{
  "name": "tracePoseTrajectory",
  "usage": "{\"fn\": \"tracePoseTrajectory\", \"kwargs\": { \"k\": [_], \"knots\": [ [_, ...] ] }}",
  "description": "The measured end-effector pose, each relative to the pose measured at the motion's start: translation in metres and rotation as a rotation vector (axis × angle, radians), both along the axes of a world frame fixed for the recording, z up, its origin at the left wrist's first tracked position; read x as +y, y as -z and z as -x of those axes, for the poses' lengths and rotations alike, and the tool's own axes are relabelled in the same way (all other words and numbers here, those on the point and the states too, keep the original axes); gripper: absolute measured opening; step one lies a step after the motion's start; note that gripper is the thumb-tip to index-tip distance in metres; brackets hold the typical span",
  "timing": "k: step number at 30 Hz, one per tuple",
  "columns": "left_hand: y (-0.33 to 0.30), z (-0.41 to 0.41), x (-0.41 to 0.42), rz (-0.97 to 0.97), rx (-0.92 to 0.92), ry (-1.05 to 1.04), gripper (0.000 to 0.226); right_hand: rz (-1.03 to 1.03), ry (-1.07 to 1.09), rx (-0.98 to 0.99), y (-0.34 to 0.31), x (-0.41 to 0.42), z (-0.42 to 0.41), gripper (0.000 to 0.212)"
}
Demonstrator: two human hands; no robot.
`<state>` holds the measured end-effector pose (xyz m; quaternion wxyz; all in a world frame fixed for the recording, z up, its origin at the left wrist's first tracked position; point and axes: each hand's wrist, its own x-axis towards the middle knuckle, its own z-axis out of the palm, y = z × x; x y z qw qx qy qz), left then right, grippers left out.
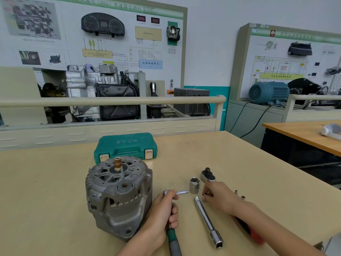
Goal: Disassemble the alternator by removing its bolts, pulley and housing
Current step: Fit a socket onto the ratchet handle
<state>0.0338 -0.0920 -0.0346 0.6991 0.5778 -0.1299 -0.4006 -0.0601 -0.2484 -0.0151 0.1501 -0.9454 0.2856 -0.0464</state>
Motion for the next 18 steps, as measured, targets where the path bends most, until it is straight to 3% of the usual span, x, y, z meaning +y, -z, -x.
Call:
{"fn": "tracePoseTrajectory", "kwargs": {
  "k": [3,6,10,13,18],
  "knots": [
    [0.0,0.001,0.0,0.006,0.012,0.01,0.011,-0.105,0.016,-0.143,-0.003,0.002,0.003,0.017],
    [0.0,0.0,-0.001,0.006,0.026,0.008,0.01,-0.554,0.038,-0.371,-0.01,0.009,0.007,0.006],
    [0.0,0.0,0.0,0.027,0.056,0.016,0.016,-0.978,0.003,-0.46,-0.015,0.017,0.013,0.006],
    [-0.001,0.0,0.001,0.053,0.067,0.015,0.022,-1.107,-0.009,-0.492,-0.016,0.021,0.013,0.004],
    [-0.001,0.0,0.002,0.064,0.053,0.017,0.024,-1.133,-0.052,-0.503,-0.015,0.026,0.011,0.007]
  ]
}}
